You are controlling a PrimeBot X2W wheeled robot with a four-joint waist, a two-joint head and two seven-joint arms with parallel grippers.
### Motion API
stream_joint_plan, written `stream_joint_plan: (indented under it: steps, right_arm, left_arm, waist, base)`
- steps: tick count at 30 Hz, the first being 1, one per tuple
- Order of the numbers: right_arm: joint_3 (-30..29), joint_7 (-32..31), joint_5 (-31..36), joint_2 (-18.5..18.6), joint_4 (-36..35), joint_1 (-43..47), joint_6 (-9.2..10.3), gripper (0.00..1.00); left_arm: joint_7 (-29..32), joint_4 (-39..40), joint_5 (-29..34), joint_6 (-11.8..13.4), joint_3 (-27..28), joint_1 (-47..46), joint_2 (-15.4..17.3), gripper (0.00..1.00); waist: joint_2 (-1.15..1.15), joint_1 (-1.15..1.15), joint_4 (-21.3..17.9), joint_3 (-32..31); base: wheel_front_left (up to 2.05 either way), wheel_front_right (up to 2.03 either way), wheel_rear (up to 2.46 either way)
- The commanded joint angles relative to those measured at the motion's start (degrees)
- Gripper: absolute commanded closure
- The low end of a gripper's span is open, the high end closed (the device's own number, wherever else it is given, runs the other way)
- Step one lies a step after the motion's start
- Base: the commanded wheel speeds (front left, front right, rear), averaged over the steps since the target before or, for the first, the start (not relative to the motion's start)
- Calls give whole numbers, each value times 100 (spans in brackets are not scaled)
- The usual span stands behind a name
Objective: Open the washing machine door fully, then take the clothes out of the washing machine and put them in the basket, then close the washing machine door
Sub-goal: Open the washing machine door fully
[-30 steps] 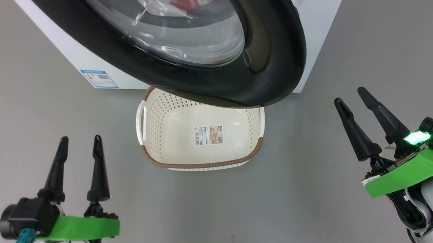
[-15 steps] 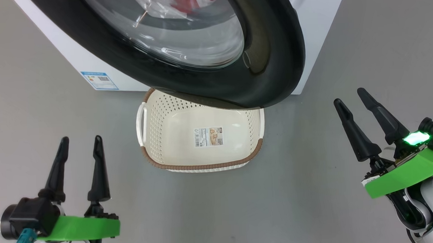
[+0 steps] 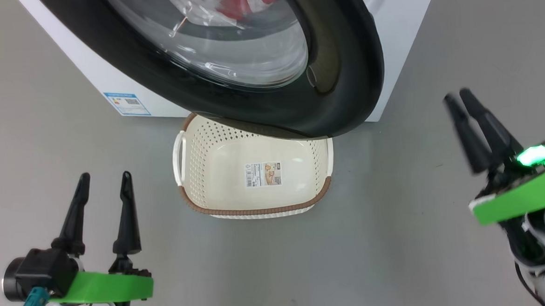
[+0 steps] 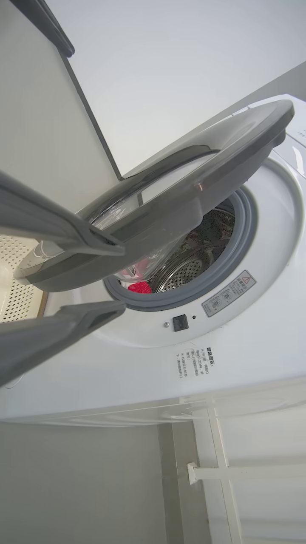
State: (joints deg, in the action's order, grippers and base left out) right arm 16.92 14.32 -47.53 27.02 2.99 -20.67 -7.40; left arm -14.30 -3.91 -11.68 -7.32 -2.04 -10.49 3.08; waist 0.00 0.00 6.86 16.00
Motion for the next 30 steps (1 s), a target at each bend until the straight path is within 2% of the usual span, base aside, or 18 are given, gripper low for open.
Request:
stream_joint_plan:
  steps: [1, 7, 12, 21, 30]
  right_arm:
    - [55, 68, -132, 83, -118, -79, -9, 100]
    - [229, -50, -1434, 271, 205, -544, -9, 100]
    - [289, -552, -2674, 383, 487, -1086, -9, 100]
    - [286, -2073, -4411, 387, 1186, -1913, -9, 100]
    - [153, -3409, -5352, 169, 2117, -2663, -9, 100]
  left_arm:
    - [-70, 112, 59, -17, 170, 19, 132, 0]
    - [-70, 110, 55, -17, 146, 27, 134, 0]
    - [-70, 128, 42, -17, 150, 6, 142, 0]
    - [-70, 135, 34, -17, 165, -29, 114, 0]
    - [-70, 136, 26, -17, 184, -24, 87, 0]
  waist:
    - [0, 0, 6, -1]
    - [0, 0, 54, 10]
    - [0, 0, 126, 75]
    - [0, 0, 299, 132]
    - [0, 0, 470, 150]
  base:
    - [0, 0, 0]
    - [0, 0, 0]
    - [0, 0, 0]
    - [0, 0, 0]
    - [0, 0, 0]
